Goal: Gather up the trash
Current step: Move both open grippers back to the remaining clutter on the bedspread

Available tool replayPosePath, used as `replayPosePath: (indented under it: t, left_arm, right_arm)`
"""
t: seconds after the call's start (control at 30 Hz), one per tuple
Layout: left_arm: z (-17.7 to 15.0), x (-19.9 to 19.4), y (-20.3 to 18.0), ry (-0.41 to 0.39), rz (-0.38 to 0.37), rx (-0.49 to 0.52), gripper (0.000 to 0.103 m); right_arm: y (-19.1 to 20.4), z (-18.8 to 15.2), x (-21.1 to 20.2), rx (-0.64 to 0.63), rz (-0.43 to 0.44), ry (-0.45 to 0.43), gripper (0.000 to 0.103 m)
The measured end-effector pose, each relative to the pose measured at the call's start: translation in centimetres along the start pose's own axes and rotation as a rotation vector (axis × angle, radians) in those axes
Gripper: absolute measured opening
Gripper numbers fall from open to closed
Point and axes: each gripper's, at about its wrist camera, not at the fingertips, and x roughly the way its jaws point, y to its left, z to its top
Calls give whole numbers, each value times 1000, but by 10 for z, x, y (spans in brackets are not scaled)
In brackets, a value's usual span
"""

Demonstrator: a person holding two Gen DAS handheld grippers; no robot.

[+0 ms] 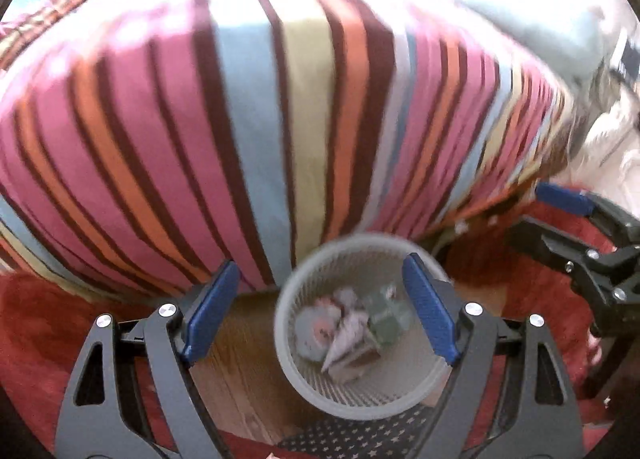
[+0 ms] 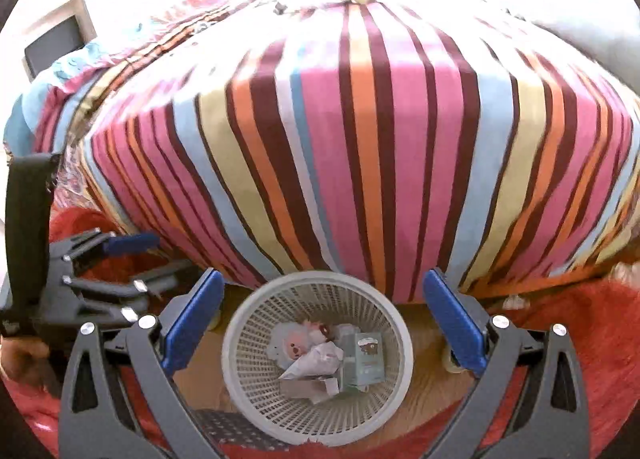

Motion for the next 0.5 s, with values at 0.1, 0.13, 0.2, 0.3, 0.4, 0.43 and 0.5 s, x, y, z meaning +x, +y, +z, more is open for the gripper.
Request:
replayPosePath:
  t: [0.1,0.13,0.2,0.3,0.4,0.43,0.5]
  left_arm:
    - [32,-27,14,-63,20,1,82]
    - [49,-37,21,-94,37,13,82]
    - [94,-51,35,-177,83,62,82]
    - [160,-51,53,-273,194,71,82]
    - [251,-24,82,-290,191,-62,82]
    - [271,-15,87,-296,193,-96,82]
    - [316,11,100,-274,186,-181,82]
  right_arm:
    - [-9,33,-15,5,20,-65,96]
    - [-14,49,-22,-3,27,-113,96]
    - [-22,81,-26,-30,-22,-183,96]
    - [-34,151,-18,-51,-148,-289,96]
    - [-50,218,12,1,-238,-365,96]
    - [-55,237,26,16,-254,-354,96]
    - [-66,277,60,53,-271,-309,96]
